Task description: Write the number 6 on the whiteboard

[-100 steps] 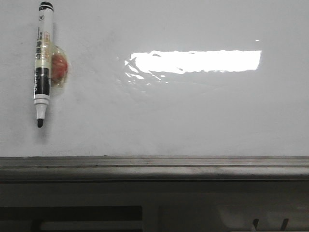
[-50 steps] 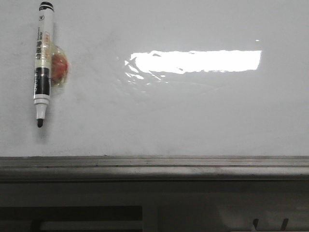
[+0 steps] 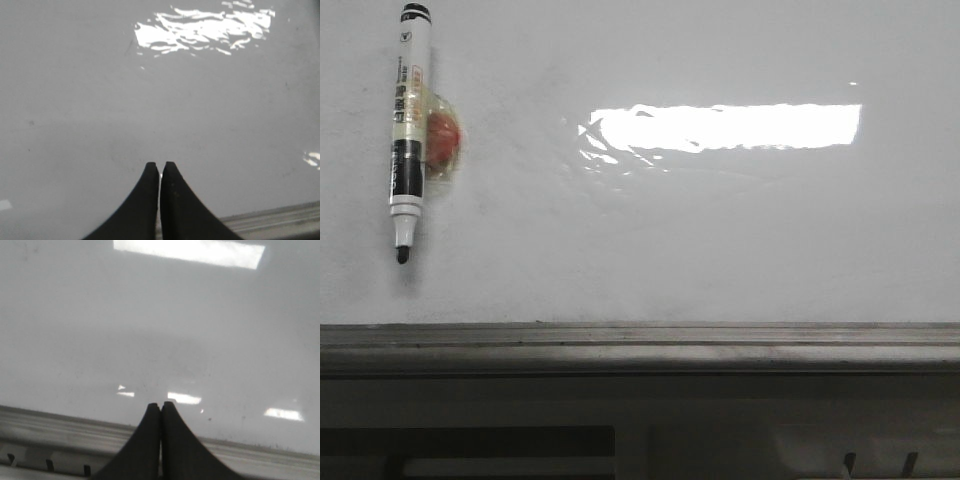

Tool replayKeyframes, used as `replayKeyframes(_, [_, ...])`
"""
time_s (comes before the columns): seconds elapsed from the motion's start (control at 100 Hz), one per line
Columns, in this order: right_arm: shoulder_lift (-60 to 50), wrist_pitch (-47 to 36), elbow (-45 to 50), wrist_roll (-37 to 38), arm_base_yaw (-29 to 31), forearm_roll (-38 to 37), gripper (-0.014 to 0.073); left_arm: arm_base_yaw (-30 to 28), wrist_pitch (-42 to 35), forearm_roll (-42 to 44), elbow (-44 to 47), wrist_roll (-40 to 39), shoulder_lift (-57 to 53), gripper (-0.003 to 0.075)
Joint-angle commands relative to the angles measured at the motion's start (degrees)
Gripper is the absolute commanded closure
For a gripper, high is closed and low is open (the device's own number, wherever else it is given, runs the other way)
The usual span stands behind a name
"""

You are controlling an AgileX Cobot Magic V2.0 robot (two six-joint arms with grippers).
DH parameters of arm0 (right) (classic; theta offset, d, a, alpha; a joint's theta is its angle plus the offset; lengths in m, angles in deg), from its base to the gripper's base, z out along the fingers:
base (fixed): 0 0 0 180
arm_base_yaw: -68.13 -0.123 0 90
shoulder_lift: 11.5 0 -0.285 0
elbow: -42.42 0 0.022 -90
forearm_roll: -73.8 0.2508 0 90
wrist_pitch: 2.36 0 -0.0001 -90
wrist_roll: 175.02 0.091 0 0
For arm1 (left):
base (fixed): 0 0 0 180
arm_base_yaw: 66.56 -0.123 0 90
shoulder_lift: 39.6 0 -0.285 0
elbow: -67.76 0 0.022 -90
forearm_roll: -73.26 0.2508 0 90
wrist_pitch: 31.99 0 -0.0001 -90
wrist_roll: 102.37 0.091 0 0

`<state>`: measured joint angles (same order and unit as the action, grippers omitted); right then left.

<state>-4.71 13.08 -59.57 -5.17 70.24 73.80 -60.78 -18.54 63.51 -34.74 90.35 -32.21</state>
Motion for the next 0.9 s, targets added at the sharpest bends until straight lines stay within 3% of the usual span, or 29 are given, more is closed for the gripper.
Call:
replayKeyframes(0.0, [-0.78,-9.93,0.54,-0.11,0.02,0.00,0.0658,-0.01,-7.75,-1.33,0.32,-0.16,-1.31,0.0741])
replayKeyframes(0.15, [-0.78,-15.44,0.54,-0.11,0.02,-0.34,0.0658,-0.01,-10.41,-1.10,0.32,-0.16,-1.31,0.0741])
replayKeyframes(0.37, [-0.78,-17.13,0.54,-0.11,0.02,0.00,0.0658,-0.01,-12.06,-1.25,0.32,-0.16,-1.31,0.0741])
replayKeyframes(0.48, [-0.78,-16.62,0.54,0.13,0.02,3.72,0.0658,-0.01,-13.45,-1.80,-0.03,-0.16,-1.31,0.0741])
replayKeyframes(0.53, [-0.78,-16.62,-0.11,1.38,0.02,10.23,0.0658,-0.01,-14.13,-1.80,-0.65,-0.16,-1.31,0.0741])
replayKeyframes(0.58, [-0.78,-15.82,-0.79,1.38,0.02,13.47,0.0658,-0.01,-14.13,-1.80,-1.65,-0.16,-1.20,0.0741])
replayKeyframes(0.89, [6.77,-0.15,-10.72,1.38,0.02,13.58,0.0657,-0.01,-6.60,-1.80,-13.60,-0.16,9.53,0.0741])
